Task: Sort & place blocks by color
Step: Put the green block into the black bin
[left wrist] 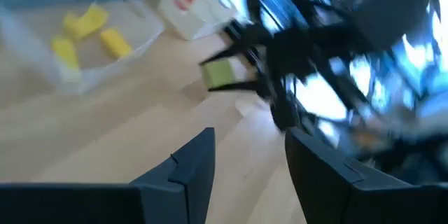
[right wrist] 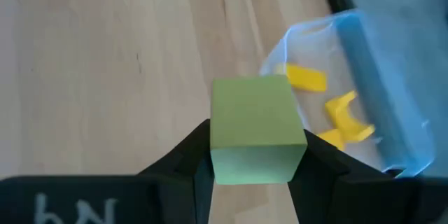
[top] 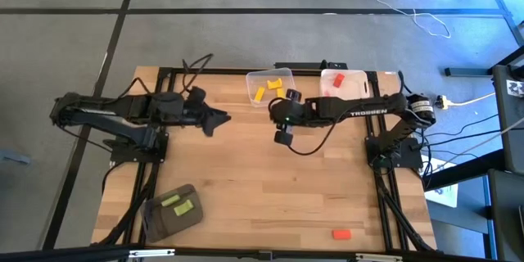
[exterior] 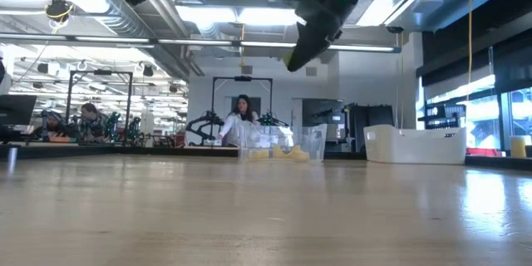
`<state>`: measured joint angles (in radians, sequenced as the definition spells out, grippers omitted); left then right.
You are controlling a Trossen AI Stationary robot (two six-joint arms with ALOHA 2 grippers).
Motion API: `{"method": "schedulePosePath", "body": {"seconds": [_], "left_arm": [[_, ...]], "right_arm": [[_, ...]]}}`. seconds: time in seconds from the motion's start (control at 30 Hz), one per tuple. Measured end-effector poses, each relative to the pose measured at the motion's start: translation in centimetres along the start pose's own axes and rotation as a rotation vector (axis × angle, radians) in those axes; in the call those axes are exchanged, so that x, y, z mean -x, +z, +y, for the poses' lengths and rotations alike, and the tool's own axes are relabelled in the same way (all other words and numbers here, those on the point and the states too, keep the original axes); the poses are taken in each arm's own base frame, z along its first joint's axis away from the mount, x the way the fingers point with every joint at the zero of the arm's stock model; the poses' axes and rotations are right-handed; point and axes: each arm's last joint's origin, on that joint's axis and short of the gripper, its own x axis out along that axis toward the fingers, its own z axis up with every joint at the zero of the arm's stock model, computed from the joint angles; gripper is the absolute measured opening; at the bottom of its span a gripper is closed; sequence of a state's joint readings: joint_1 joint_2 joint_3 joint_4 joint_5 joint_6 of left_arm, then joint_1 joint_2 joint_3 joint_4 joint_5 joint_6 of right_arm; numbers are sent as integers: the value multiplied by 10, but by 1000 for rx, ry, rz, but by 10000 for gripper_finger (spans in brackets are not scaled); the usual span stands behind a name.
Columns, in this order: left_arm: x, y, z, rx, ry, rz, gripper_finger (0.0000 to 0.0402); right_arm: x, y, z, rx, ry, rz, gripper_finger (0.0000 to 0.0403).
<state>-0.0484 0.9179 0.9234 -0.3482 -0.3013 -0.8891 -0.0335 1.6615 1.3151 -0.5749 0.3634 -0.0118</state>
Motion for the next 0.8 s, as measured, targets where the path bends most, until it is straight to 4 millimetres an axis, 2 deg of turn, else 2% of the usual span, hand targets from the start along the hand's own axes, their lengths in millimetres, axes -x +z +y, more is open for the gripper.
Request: {"method": "schedulePosePath", "body": {"seconds": [0.1, 0.23, 0.37, 0.43, 0.6, 0.8], "left_arm": [[-11, 1, 5, 153, 54, -6, 163], [-26, 1, 10, 215, 83, 20, 163], [-52, -4, 13, 179, 93, 61, 163], [-60, -5, 14, 140, 91, 57, 163], [-79, -6, 9, 175, 36, 15, 163], [-89, -6, 5, 151, -22, -3, 163]], "right_arm": [[2, 4, 4, 36, -22, -46, 135], [4, 10, 9, 68, -39, -107, 135], [7, 14, 13, 107, -43, -141, 135], [8, 15, 15, 108, -40, -155, 135], [10, 17, 20, 135, -34, -181, 135], [11, 19, 22, 131, -32, -201, 135]]}}
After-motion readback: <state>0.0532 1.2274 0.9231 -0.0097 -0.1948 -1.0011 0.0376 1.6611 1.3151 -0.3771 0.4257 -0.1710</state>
